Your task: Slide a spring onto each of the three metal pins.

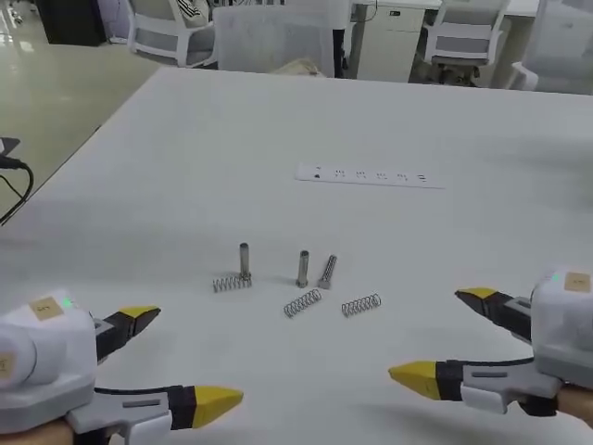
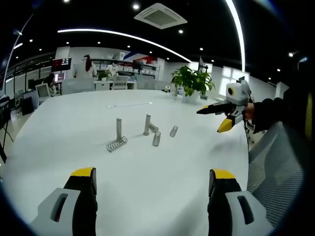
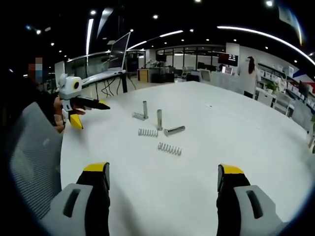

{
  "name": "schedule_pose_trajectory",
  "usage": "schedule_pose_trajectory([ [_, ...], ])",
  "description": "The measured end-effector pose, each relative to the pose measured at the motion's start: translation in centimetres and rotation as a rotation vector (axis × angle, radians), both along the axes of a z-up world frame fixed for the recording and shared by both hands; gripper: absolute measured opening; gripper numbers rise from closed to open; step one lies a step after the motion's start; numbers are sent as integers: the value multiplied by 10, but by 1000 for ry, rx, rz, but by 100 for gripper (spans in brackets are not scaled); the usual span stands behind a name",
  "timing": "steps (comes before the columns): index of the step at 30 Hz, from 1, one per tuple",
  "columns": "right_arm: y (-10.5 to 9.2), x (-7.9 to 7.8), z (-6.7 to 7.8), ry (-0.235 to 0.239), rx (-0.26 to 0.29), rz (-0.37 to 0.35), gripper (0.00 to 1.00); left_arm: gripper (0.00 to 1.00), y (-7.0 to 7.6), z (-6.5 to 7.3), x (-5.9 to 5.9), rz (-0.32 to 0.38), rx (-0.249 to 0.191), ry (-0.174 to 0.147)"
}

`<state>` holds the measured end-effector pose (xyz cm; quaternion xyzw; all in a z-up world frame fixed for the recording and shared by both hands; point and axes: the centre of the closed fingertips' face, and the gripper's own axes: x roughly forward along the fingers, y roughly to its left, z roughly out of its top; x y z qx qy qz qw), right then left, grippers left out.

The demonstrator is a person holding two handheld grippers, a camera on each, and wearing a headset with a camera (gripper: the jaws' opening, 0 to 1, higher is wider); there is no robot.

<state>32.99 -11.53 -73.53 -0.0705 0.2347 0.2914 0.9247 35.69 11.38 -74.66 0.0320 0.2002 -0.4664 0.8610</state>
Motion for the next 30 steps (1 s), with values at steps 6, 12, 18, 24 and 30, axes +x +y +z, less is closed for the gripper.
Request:
schedule_pose_trajectory([
  [6,-1,9,11,-13,-16,10,89,92,-2,1,-1,-5,2,-1],
  [12,1,25,26,-39,-30,21,88,92,-3,3,-2,-7,1,-4],
  [18,3,41,33,-48,-41,24,86,92,-2,5,-3,-3,0,-7],
  [24,8,57,38,-52,-50,28,85,91,-5,5,-5,-8,4,-8],
  [30,15,70,41,-59,-57,30,82,91,-4,6,-5,-9,3,-11],
])
